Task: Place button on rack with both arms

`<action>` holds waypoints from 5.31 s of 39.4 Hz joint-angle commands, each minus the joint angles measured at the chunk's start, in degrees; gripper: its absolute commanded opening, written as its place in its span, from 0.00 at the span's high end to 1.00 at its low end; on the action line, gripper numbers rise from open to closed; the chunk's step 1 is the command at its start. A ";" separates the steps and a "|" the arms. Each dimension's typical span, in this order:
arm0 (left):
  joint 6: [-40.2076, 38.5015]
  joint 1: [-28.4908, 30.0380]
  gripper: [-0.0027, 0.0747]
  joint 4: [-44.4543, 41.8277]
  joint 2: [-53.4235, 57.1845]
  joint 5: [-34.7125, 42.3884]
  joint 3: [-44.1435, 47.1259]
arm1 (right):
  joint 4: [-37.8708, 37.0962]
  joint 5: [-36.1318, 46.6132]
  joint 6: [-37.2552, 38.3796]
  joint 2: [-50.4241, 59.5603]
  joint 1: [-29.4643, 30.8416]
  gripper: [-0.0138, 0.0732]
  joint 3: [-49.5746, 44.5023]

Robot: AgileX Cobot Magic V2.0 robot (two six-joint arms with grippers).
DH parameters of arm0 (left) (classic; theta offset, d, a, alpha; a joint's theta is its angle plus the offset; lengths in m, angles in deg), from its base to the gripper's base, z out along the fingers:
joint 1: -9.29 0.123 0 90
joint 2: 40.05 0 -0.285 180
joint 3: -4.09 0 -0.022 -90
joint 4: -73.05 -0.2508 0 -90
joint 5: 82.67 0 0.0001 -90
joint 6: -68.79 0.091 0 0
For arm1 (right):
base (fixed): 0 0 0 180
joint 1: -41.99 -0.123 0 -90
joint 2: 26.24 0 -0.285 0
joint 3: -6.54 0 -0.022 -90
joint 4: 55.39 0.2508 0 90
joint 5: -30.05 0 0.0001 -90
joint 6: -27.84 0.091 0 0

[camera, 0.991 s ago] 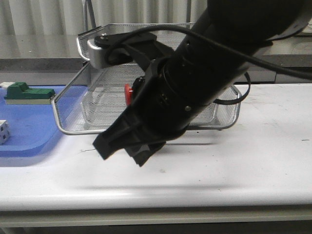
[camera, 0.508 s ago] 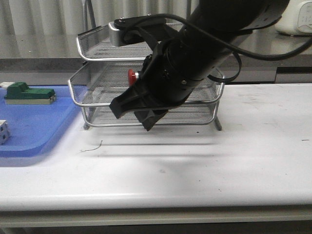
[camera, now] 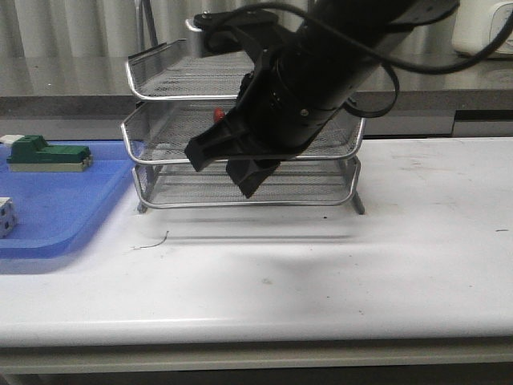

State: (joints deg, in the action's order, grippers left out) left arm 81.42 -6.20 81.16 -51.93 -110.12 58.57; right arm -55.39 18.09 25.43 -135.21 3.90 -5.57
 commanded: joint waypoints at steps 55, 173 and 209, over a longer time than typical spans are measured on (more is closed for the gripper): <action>-0.55 0.19 0.99 0.72 -0.62 4.77 -1.41 | 1.40 -2.26 3.06 84.99 17.68 0.97 -46.48; -7.73 12.19 0.99 -6.24 5.69 22.70 23.66 | 4.11 7.13 2.41 102.70 37.72 0.97 -66.51; -7.73 12.19 0.99 -6.24 5.69 22.70 23.66 | 3.87 7.01 2.41 102.73 38.83 0.97 -66.51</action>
State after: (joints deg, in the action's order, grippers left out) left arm 74.33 5.82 74.78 -47.47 -92.36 81.71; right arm -51.67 20.81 28.44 -33.45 42.25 -72.34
